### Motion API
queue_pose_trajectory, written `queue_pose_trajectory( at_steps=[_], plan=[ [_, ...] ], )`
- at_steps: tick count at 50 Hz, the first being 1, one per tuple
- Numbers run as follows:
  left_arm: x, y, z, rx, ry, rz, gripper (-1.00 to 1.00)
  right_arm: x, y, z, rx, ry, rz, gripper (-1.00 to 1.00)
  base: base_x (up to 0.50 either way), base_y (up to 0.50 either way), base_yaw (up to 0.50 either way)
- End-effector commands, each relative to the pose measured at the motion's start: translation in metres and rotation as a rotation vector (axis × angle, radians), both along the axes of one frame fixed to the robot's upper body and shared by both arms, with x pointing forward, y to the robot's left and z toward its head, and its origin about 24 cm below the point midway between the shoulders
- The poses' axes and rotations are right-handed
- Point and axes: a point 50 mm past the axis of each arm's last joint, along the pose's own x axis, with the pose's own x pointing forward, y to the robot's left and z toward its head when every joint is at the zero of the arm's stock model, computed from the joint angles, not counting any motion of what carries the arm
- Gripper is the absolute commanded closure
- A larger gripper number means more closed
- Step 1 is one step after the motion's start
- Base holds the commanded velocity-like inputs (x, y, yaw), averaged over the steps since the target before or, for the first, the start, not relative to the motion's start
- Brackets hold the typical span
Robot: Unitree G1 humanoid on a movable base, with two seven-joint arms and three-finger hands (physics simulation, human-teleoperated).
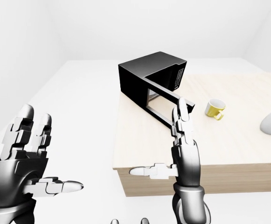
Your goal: Close the microwave.
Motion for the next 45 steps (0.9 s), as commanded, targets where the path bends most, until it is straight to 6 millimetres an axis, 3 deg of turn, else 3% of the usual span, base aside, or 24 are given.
queue_pose_trajectory(
  at_steps=[1,24,45],
  plan=[
    [0.0004,0.0005,0.0019,-0.003,-0.011,0.011,-1.0,-0.0004,0.0011,0.0016,-0.004,-0.009,0.0,-1.0,0.5,0.09,0.0],
    [0.0,-0.0002,0.0011,-0.004,-0.007,0.004,-1.0,0.0002,0.0013,0.0,-0.007,-0.001,-0.008,-1.0,0.5,0.09,0.0],
    [0.0005,-0.0003,-0.001,-0.012,0.004,0.0,-1.0,0.0002,0.0012,-0.0009,-0.006,0.003,-0.006,-1.0,0.01,0.0,0.0]
  ],
)
